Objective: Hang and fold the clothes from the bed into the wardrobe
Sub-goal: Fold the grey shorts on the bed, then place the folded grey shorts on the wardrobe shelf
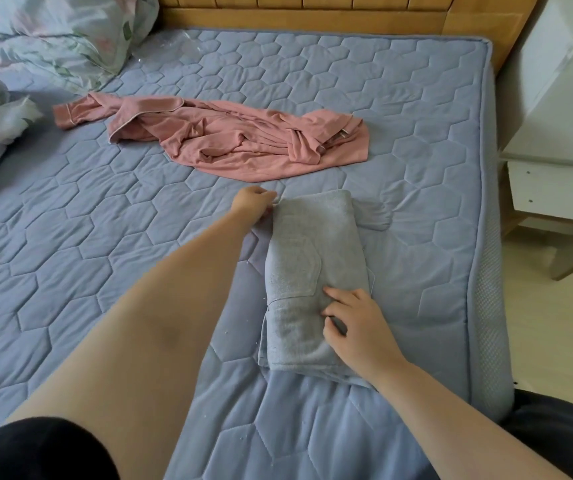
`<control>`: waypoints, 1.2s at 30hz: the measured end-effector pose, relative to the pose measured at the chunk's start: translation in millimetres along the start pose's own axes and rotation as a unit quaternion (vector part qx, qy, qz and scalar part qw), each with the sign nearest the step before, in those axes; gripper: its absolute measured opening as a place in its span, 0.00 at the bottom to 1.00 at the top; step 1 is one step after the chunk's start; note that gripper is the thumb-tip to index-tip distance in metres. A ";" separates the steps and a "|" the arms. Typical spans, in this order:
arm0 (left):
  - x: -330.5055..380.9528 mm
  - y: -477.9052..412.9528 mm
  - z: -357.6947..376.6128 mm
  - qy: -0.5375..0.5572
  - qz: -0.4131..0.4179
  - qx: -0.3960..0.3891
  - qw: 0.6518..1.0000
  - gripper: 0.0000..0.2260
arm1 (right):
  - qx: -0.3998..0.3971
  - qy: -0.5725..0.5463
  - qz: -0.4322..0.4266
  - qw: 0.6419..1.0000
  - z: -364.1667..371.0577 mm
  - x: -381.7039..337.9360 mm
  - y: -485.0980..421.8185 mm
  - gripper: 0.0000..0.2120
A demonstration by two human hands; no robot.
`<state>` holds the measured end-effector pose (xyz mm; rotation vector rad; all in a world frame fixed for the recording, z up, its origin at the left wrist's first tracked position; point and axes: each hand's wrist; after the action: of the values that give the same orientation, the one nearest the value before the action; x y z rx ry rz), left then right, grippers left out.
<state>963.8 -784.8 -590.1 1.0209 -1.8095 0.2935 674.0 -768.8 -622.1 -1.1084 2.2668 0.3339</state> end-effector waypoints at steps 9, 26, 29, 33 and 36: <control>13.1 -7.6 -7.3 -0.093 0.018 -0.062 0.994 0.09 | 0.015 -0.010 -0.002 1.000 4.7 2.1 -4.1 0.03; -37.7 101.6 37.4 0.038 0.014 -0.004 0.999 0.45 | 0.115 -0.100 0.101 0.983 -0.2 7.7 -0.9 0.14; -45.8 130.0 32.4 0.146 -0.114 -0.062 0.981 0.47 | 0.099 -0.180 0.285 0.936 -2.7 11.1 -7.7 0.29; -36.0 133.6 27.8 0.226 -0.214 -0.136 0.940 0.31 | 0.007 -0.384 0.392 0.836 -16.7 7.5 -9.3 0.20; -14.9 135.1 24.7 0.237 -0.229 -0.187 0.925 0.23 | -0.056 -0.527 0.449 0.720 -34.8 4.7 -8.0 0.11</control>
<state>848.5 -709.0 -582.1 0.9626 -1.0952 -0.0921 664.2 -792.7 -596.9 0.3094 1.4909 1.1440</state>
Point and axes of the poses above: each hand's wrist, its own y-axis away from the middle knuckle, its own z-axis out of the palm, x = y × z, and after that the axes turned 8 degrees about z, right-handed
